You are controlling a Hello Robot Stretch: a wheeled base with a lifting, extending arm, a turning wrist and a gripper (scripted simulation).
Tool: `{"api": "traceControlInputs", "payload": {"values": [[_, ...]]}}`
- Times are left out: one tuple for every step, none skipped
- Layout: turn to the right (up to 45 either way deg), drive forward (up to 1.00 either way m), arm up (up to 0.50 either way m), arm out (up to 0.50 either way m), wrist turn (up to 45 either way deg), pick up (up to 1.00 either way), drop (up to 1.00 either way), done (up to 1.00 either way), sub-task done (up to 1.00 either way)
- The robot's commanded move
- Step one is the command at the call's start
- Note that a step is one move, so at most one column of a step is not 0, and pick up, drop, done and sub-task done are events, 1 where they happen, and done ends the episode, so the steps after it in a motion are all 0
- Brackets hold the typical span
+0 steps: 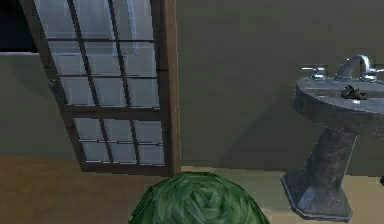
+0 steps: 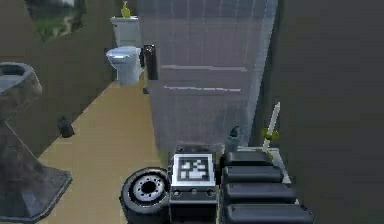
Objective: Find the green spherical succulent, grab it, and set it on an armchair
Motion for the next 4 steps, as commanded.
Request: {"api": "traceControlInputs", "payload": {"values": [[0.0, 0.05, 0.0, 0.0, 0.0, 0.0, 0.0, 0.0, 0.0], [-45.0, 0.0, 0.0, 0.0, 0.0, 0.0, 0.0, 0.0, 0.0], [-21.0, 0.0, 0.0, 0.0, 0.0, 0.0, 0.0, 0.0, 0.0], [0.0, 1.0, 0.0, 0.0, 0.0, 0.0, 0.0, 0.0, 0.0]]}}
